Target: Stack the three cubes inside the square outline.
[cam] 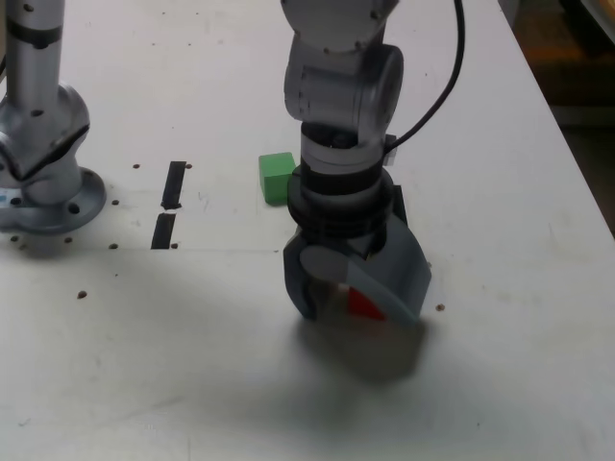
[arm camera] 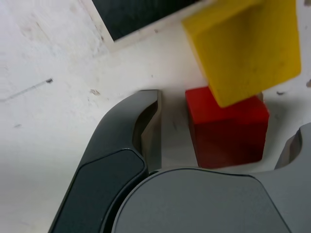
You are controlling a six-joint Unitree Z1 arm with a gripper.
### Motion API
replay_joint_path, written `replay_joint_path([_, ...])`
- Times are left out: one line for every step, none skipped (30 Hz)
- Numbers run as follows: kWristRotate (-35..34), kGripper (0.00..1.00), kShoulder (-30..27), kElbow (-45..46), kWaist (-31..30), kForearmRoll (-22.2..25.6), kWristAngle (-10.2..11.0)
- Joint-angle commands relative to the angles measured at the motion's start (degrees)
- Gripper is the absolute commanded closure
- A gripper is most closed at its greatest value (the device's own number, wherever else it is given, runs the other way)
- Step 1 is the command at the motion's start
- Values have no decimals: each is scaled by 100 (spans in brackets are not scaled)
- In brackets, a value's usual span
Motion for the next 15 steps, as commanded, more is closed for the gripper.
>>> replay_joint_path([-13,12,79,-20,8,111,50])
replay_joint_path([-21,14,101,-24,8,164,74])
replay_joint_path([-33,17,121,-28,8,209,92])
replay_joint_path([-46,20,137,-32,8,241,106])
replay_joint_path([-60,24,150,-36,8,257,113])
replay_joint_path([-75,28,161,-43,8,263,118])
replay_joint_path([-87,32,171,-53,6,261,120])
replay_joint_path([-95,37,179,-67,1,252,119])
replay_joint_path([-102,41,186,-81,-6,239,118])
replay_joint_path([-106,45,192,-96,-15,220,116])
replay_joint_path([-109,49,198,-111,-27,197,115])
replay_joint_path([-110,53,203,-127,-42,170,115])
replay_joint_path([-111,56,207,-140,-60,135,114])
replay_joint_path([-113,60,210,-150,-79,94,114])
replay_joint_path([-114,64,211,-159,-98,54,114])
